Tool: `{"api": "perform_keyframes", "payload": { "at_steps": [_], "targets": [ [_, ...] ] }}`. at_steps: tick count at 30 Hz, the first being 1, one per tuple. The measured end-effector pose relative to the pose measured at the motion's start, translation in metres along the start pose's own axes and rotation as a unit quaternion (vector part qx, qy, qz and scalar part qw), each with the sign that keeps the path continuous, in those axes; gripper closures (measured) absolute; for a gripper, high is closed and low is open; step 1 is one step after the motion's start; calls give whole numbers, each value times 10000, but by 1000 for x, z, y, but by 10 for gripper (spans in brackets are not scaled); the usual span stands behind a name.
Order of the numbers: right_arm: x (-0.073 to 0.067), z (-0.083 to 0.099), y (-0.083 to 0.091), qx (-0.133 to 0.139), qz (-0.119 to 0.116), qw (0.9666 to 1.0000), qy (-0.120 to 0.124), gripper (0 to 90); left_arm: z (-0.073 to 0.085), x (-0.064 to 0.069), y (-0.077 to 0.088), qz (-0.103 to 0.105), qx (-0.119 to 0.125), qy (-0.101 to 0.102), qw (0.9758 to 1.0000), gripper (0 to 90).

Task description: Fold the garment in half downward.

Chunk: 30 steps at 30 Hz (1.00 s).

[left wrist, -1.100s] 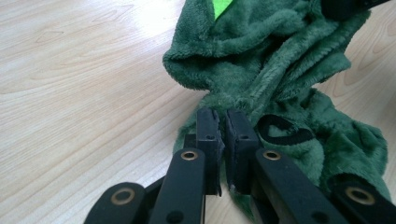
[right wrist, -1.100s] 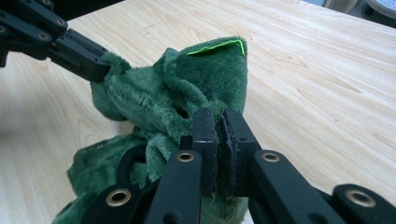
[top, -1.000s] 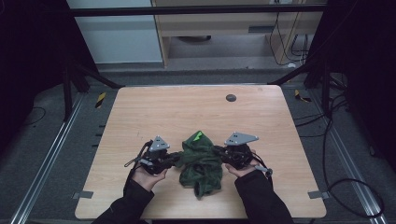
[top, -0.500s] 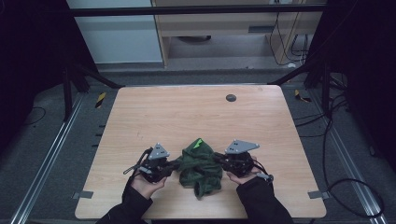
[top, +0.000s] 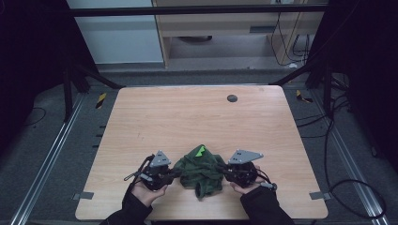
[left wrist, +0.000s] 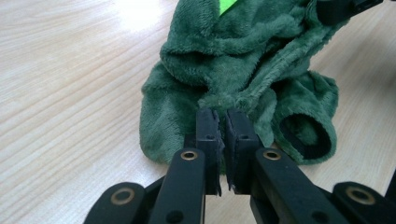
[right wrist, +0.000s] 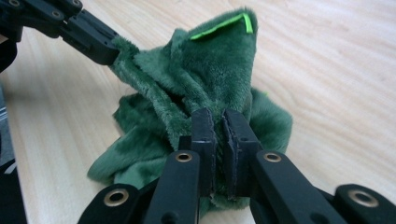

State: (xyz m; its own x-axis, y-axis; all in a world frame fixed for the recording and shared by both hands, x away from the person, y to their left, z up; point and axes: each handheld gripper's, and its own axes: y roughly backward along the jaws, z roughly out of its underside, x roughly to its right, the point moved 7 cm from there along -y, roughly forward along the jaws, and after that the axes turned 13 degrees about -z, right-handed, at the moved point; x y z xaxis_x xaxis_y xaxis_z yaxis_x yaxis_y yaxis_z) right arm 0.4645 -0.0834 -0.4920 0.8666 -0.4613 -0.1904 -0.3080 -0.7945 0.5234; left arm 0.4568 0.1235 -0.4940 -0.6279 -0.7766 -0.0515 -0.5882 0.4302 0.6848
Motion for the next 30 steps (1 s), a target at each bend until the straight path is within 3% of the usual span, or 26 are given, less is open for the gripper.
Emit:
{"api": "perform_keyframes", "payload": {
  "at_steps": [12, 30],
  "targets": [
    [-10, 20, -3, -194, -126, 9996, -179, 830, 15, 12, -5, 116, -241, -109, 9996, 850],
    [-15, 38, -9, -364, -272, 9980, -435, 806, 27, 20, -13, 111, -490, -296, 9983, 849]
  ]
}}
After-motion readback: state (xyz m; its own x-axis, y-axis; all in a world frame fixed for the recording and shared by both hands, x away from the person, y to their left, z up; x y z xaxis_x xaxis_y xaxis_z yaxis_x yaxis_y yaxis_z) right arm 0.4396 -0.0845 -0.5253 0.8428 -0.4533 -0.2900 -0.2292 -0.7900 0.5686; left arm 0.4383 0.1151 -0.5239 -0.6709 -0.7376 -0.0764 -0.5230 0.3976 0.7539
